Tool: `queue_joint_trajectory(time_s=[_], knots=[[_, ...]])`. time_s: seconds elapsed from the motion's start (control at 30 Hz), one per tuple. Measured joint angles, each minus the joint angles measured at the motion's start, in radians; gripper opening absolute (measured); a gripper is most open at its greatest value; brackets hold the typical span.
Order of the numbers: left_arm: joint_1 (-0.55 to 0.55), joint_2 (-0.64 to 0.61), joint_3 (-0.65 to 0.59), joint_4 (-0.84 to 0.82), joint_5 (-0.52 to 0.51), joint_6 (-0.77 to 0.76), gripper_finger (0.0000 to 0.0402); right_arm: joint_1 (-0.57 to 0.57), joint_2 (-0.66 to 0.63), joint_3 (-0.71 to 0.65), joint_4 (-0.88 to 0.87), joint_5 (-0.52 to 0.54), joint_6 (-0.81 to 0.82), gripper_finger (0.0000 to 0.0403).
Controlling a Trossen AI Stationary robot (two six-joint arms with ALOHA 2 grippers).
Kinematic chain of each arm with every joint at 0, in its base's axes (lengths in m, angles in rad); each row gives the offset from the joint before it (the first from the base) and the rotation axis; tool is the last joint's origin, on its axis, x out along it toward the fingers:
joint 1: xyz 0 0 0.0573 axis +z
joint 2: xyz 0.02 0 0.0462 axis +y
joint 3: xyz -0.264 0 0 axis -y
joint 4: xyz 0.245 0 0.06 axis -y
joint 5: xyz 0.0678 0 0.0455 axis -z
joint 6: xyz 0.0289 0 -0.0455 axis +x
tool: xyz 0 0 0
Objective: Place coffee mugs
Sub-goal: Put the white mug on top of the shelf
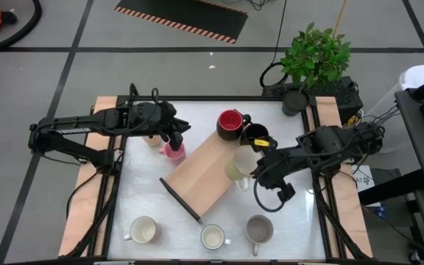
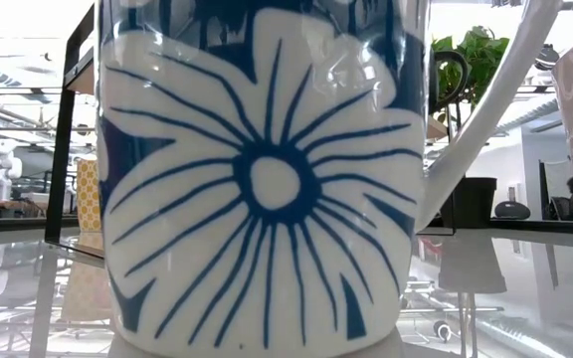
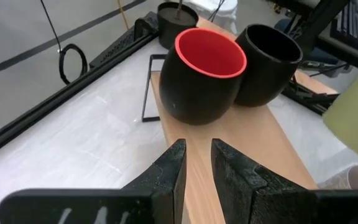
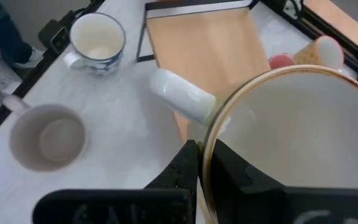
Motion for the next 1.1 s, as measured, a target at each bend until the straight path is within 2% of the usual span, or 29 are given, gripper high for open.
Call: queue_joint_trajectory(time_s=[0.4, 0.73, 1.1], knots=[[0.000, 0.000, 0.000, -0.018, 0.000, -0.018, 0.0078, -0.029, 0.000, -0.058, -0.045, -0.027, -0.035, 0.0010], [0.000, 0.000, 0.000, -0.067, -0.001, 0.054, 0.0078, -0.029, 0.000, -0.138, -0.032, -0.082, -0.041, 0.0011], [-0.010, 0.000, 0.000, -0.073, -0.001, 0.025, 0.0078, -0.043, 0.000, -0.189, -0.042, -0.081, -0.170, 0.0011]])
